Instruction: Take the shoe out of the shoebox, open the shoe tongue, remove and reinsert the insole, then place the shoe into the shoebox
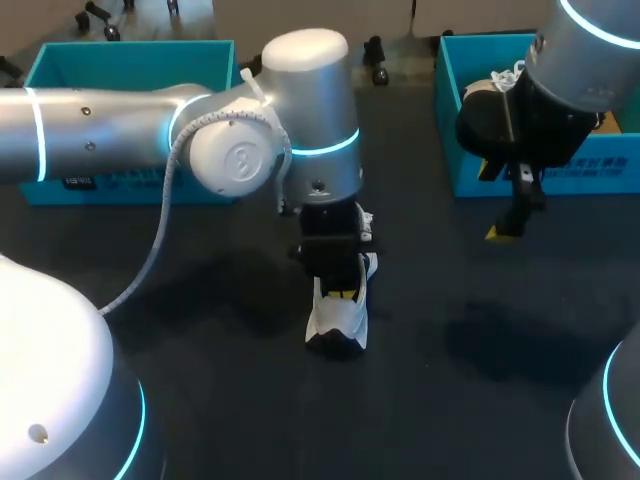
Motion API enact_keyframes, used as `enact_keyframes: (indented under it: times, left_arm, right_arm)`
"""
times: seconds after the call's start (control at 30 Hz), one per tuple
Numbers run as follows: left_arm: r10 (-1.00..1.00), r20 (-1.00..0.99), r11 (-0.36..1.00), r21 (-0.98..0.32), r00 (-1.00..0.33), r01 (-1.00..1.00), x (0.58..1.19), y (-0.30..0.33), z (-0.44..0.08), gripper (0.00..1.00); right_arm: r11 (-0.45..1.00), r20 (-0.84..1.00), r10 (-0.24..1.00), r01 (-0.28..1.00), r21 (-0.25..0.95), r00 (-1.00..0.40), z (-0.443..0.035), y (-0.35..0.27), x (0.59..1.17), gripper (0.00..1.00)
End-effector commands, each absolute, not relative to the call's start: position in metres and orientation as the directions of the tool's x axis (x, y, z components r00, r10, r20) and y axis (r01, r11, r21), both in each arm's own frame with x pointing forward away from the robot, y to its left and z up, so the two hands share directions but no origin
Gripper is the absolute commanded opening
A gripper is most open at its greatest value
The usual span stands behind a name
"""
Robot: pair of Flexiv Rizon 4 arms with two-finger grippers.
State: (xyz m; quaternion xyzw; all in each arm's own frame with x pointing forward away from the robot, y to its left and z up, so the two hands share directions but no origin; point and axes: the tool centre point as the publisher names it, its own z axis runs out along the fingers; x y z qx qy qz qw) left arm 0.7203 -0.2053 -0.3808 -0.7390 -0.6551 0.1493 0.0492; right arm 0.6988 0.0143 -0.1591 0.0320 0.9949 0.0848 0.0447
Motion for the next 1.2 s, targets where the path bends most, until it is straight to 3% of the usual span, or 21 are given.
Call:
enact_keyframes:
  times: [0.03,0.33,0.93,1.2]
  left_arm:
    - [0.986,-0.147,-0.123,-0.273,0.085,0.954,0.722,-0.201,-0.389,0.00]
    - [0.983,-0.172,-0.108,-0.232,0.068,0.967,0.733,-0.205,-0.376,0.00]
    - [0.989,-0.118,-0.114,-0.210,0.090,0.971,0.717,-0.206,-0.410,0.00]
    - [0.982,-0.164,-0.119,-0.170,0.091,0.978,0.724,-0.205,-0.383,0.00]
  right_arm:
    - [0.984,-0.081,0.072,0.058,0.167,-0.994,-0.160,0.016,0.701,1.00]
    - [0.984,-0.081,0.072,0.058,0.167,-0.994,-0.160,0.016,0.701,1.00]
    - [0.984,-0.081,0.072,0.058,0.167,-0.994,-0.160,0.016,0.701,1.00]
    - [0.984,-0.081,0.072,0.058,0.167,-0.994,-0.160,0.016,0.701,1.00]
